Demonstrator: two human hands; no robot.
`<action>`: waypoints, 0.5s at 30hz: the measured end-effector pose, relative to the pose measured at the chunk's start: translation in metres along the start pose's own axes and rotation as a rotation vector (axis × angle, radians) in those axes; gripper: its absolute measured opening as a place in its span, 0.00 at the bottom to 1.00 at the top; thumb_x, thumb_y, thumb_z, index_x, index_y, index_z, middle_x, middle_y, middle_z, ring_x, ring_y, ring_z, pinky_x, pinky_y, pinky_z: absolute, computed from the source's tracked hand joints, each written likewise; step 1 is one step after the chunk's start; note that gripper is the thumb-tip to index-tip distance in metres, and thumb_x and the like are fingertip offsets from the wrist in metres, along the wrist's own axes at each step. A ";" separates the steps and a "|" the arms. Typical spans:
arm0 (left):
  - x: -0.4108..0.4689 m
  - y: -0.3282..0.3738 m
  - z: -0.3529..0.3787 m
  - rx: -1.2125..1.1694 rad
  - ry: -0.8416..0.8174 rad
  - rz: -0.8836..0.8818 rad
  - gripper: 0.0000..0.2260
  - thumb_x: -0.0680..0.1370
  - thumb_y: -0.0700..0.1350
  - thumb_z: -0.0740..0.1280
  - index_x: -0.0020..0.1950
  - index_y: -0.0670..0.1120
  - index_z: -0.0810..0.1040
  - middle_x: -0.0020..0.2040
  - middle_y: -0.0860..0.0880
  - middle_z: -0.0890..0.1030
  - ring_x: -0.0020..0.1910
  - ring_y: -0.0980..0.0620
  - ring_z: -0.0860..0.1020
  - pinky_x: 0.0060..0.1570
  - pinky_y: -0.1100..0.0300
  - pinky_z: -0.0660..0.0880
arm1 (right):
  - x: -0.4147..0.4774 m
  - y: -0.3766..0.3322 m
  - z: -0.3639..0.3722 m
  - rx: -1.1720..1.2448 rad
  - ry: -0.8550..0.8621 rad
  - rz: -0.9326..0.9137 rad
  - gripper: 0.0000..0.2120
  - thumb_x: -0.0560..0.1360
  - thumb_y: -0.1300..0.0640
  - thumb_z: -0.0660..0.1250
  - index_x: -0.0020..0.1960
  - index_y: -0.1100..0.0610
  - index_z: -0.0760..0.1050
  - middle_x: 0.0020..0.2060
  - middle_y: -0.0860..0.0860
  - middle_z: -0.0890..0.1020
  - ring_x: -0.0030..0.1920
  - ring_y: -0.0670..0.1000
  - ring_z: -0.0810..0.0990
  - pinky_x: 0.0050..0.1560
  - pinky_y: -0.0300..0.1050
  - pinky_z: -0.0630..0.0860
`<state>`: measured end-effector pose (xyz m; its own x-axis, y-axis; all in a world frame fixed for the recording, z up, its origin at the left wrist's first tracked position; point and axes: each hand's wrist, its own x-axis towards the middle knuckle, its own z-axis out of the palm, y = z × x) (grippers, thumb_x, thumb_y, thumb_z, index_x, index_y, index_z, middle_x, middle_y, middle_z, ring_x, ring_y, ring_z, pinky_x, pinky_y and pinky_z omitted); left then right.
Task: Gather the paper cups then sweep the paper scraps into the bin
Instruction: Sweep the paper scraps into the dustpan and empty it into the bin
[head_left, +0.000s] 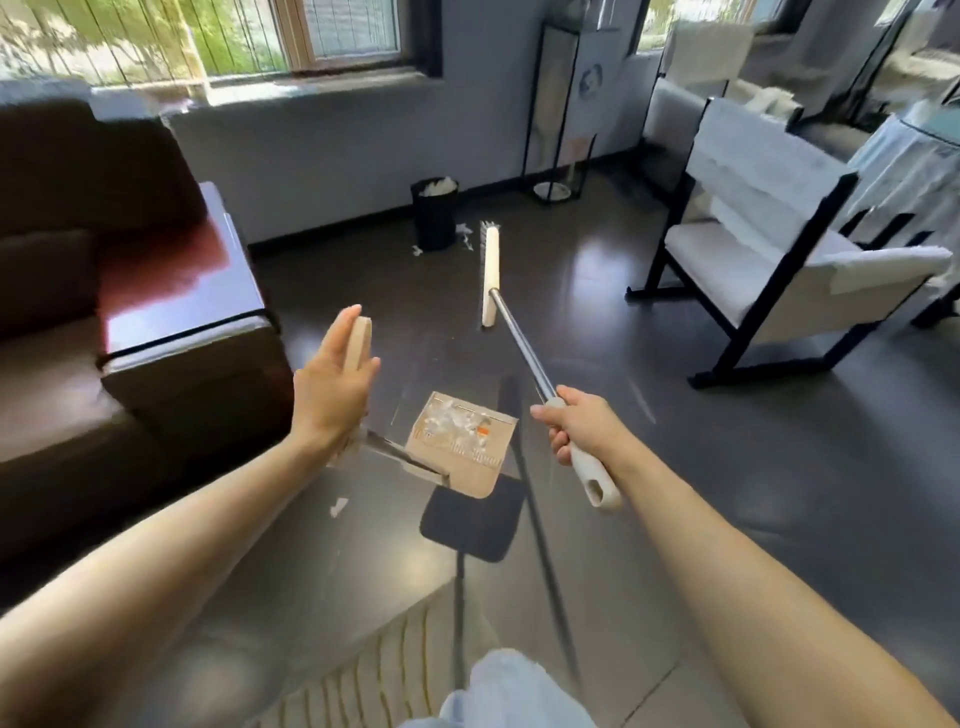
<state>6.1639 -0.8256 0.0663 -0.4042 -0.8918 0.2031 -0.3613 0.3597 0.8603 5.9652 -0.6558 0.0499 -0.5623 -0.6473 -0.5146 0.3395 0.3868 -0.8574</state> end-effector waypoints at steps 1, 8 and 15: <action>0.034 0.002 0.008 0.004 -0.003 0.013 0.26 0.78 0.40 0.67 0.75 0.51 0.65 0.71 0.49 0.72 0.67 0.50 0.71 0.66 0.58 0.66 | 0.026 -0.018 0.000 0.005 -0.001 0.000 0.27 0.76 0.64 0.67 0.73 0.61 0.60 0.29 0.51 0.69 0.20 0.41 0.66 0.20 0.34 0.66; 0.272 -0.028 0.080 0.002 0.057 0.006 0.27 0.78 0.40 0.67 0.75 0.54 0.65 0.71 0.51 0.71 0.66 0.47 0.73 0.67 0.46 0.70 | 0.246 -0.125 0.008 -0.026 -0.024 -0.014 0.23 0.76 0.62 0.68 0.66 0.63 0.61 0.29 0.51 0.70 0.21 0.42 0.67 0.20 0.34 0.67; 0.511 -0.042 0.141 -0.002 0.144 -0.004 0.28 0.78 0.41 0.67 0.75 0.57 0.64 0.68 0.51 0.73 0.61 0.48 0.75 0.62 0.49 0.74 | 0.462 -0.264 0.014 -0.056 -0.032 -0.006 0.29 0.75 0.61 0.70 0.73 0.57 0.62 0.26 0.49 0.73 0.22 0.42 0.68 0.21 0.35 0.68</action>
<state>5.8542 -1.2574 0.0681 -0.2782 -0.9234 0.2646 -0.3605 0.3557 0.8623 5.6267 -1.0662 0.0389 -0.5392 -0.6702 -0.5099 0.2933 0.4181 -0.8597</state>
